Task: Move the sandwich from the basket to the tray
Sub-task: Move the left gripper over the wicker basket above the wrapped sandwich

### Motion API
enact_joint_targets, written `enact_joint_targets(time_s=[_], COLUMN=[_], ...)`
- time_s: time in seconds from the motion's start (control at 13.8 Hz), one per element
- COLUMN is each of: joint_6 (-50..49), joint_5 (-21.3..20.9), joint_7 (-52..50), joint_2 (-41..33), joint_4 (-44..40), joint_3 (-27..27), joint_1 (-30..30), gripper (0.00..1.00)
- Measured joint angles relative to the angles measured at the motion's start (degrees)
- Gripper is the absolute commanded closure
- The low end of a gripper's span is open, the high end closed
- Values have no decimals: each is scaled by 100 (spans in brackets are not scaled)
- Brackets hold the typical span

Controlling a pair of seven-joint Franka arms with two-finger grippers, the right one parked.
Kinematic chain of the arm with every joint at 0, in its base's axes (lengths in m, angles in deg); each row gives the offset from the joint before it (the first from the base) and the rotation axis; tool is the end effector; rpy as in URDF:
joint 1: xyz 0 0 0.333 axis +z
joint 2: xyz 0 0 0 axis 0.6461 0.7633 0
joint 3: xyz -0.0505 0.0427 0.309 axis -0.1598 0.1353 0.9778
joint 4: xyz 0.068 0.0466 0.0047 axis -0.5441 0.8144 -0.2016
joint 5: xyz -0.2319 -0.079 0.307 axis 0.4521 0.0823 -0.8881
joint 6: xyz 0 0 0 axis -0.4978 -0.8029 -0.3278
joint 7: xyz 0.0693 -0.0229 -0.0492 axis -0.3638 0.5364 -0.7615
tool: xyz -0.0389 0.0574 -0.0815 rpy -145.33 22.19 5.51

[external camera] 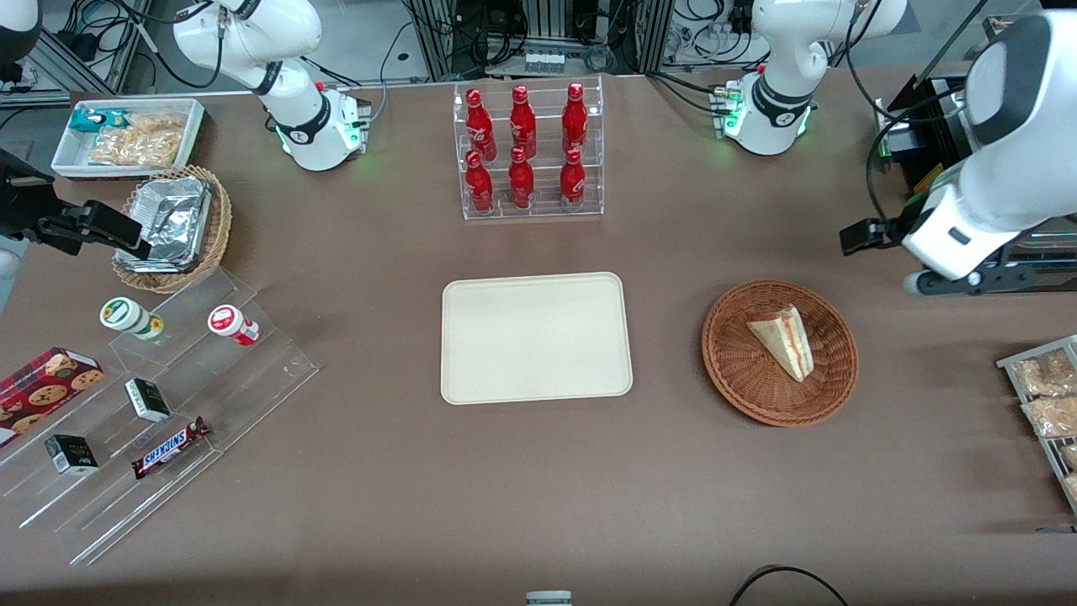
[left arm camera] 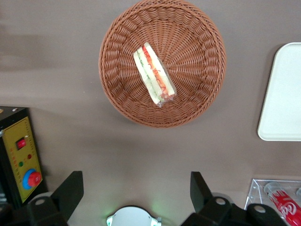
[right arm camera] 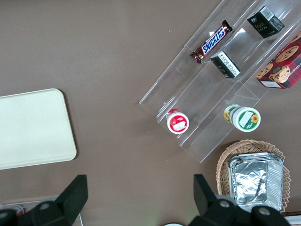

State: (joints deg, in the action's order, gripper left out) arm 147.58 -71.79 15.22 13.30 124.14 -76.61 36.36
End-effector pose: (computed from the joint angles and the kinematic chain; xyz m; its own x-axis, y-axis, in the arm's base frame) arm 0.5419 -0.0580 0.5129 0.9763 0.0473 -0.2110 0.0406 -0.9985 -0.0362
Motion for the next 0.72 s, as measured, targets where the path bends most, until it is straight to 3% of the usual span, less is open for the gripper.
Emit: enact_joint_targets(time_s=[0.72], joint_6=[2724], joint_5=[0], joint_7=[-29], joint_2=[35], joint_4=[2039], joint_3=[-18], joint_1=[-3], gripper=[0])
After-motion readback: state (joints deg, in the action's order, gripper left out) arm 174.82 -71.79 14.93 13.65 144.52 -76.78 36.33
